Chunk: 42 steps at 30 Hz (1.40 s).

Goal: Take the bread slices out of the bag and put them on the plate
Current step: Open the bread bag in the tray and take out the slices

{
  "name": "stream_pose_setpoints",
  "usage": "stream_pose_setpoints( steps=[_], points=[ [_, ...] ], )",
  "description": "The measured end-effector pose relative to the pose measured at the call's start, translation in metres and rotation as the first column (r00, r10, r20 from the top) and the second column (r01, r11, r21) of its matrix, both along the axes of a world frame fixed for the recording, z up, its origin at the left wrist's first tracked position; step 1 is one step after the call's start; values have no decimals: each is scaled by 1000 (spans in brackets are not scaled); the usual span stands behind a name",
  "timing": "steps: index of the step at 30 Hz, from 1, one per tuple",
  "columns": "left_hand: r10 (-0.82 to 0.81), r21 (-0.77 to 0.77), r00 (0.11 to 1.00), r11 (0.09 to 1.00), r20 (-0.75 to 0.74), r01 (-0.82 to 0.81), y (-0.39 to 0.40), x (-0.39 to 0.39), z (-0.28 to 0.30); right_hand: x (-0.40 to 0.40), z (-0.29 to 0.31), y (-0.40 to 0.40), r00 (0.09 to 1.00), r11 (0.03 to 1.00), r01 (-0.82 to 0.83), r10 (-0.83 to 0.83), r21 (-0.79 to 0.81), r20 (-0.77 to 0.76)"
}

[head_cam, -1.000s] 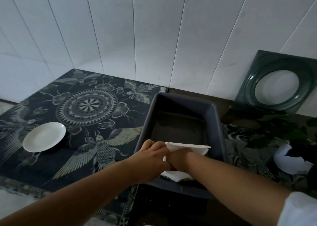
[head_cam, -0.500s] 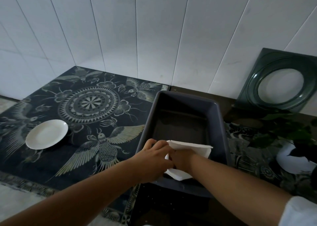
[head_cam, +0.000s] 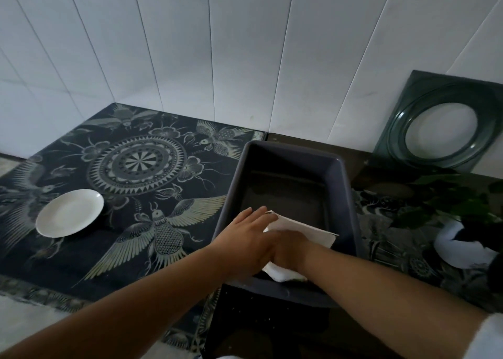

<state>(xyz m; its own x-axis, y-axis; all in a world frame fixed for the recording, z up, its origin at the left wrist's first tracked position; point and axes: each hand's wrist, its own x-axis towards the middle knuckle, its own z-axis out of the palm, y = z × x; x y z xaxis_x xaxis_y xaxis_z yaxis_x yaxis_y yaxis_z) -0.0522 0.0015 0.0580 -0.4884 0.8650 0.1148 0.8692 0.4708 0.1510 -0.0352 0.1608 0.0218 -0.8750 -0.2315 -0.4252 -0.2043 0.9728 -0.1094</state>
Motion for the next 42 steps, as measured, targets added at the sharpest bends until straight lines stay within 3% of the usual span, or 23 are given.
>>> stream_pose_setpoints(
  steps=[4, 7, 9, 13, 16, 22, 25, 28, 30, 32, 34, 36, 37, 39, 41, 42],
  points=[
    [21, 120, 990, 992, 139, -37, 7, -1, 4, -2, 17, -4, 996, 968, -44, 23, 247, 86],
    [10, 205, 960, 976, 278, -70, 6, -2, 3, -2, 33, -5, 995, 966, -55, 32, 253, 91],
    [33, 194, 939, 975, 344, -106, 4, -5, 0, 2, 56, -4, 981, 965, -22, -29, 261, 191],
    [69, 300, 969, 944, 237, -141, -4, -7, -2, 13, 98, 10, 995, 992, 83, -78, 93, -60],
    [104, 430, 984, 889, 142, -156, -9, -12, 5, 13, 123, 19, 984, 992, 54, -34, 112, -177],
    [-49, 429, 904, 890, 425, -153, 12, -22, 42, 6, 188, 29, 965, 986, -11, 54, 165, -258],
    [-152, 511, 796, 832, 585, -216, 29, -23, 61, 3, 220, 27, 961, 984, -45, 89, 173, -261],
    [-150, 604, 781, 726, 606, -328, 38, -21, 72, 2, 242, 26, 958, 988, -43, 82, 145, -273],
    [-187, 649, 746, 653, 639, -391, 40, -17, 78, 5, 249, 34, 949, 998, 13, 4, 53, -314],
    [-224, 680, 717, 584, 660, -444, 42, -13, 81, 17, 247, 47, 922, 982, 106, -155, -154, -356],
    [-262, 691, 676, 523, 688, -500, 42, -10, 81, 35, 229, 59, 817, 878, 142, -365, -458, -446],
    [-317, 673, 603, 475, 732, -567, 39, -7, 78, 54, 197, 63, 655, 665, 107, -607, -739, -450],
    [-352, 656, 555, 459, 754, -599, 38, -6, 76, 61, 179, 62, 606, 527, 103, -706, -843, -367],
    [-415, 610, 453, 441, 789, -658, 36, -2, 71, 70, 146, 50, 613, 219, 151, -786, -964, -82],
    [-445, 559, 372, 433, 815, -707, 36, 4, 67, 72, 118, 39, 649, -37, 221, -740, -975, 175],
    [-443, 536, 346, 435, 827, -724, 37, 8, 65, 72, 108, 33, 660, -116, 227, -712, -967, 240]
  ],
)
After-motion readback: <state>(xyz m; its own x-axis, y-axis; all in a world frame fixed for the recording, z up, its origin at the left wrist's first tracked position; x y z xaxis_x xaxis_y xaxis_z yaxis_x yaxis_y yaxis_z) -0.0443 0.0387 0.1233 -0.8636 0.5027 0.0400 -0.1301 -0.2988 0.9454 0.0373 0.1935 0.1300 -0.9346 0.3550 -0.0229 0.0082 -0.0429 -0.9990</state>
